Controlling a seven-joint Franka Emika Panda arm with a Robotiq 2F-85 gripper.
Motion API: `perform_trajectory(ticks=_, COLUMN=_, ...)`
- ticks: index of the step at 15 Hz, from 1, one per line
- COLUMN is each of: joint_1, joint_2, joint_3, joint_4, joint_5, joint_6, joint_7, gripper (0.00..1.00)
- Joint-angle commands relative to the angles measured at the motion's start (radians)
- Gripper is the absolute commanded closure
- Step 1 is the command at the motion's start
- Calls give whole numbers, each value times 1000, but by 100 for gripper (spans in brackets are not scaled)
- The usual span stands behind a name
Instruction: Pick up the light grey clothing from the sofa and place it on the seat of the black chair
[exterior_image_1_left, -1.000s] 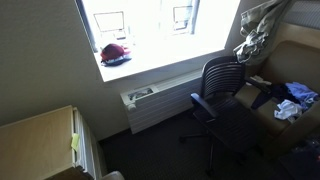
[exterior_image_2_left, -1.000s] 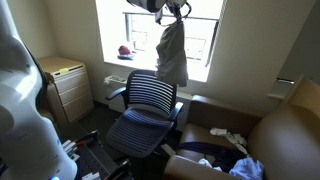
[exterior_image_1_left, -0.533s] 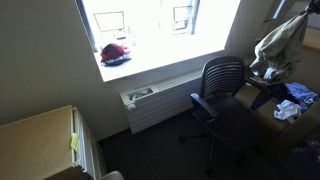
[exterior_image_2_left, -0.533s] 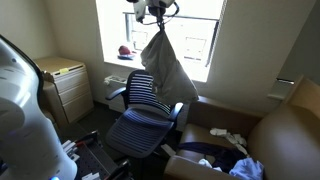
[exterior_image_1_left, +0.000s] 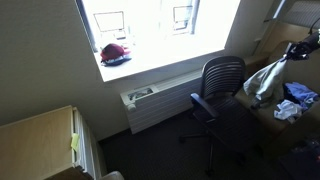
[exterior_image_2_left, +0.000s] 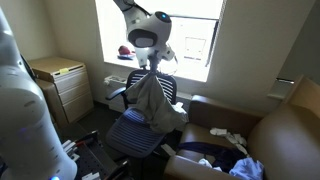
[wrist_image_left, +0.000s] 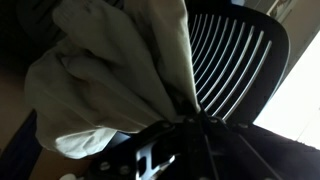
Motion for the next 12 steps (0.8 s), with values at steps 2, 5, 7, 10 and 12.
perform_trajectory(ticks=2, joint_1=-32, joint_2=188, joint_3=124, joint_4=68, joint_5=345, joint_6=232, joint_7=-349, gripper=100)
perform_trajectory(ticks=5, joint_1=-107, joint_2=316, joint_3=297, joint_4=181, joint_5=613, joint_6=328, joint_7=-555, gripper=100)
perform_trajectory(ticks=7, joint_1=-116, joint_2=367, joint_3=371, joint_4=237, joint_5=786, joint_6=347, joint_7=-710, gripper=100)
perform_trajectory(ticks=10, joint_1=-62, joint_2=428, joint_3=392, joint_4=286, joint_5=1018, joint_6=315, joint_7=-902, gripper=100)
perform_trajectory(ticks=12, joint_1=-42, joint_2=477, joint_3=393, joint_4=314, joint_5=1063, joint_6=294, joint_7=-913, gripper=100)
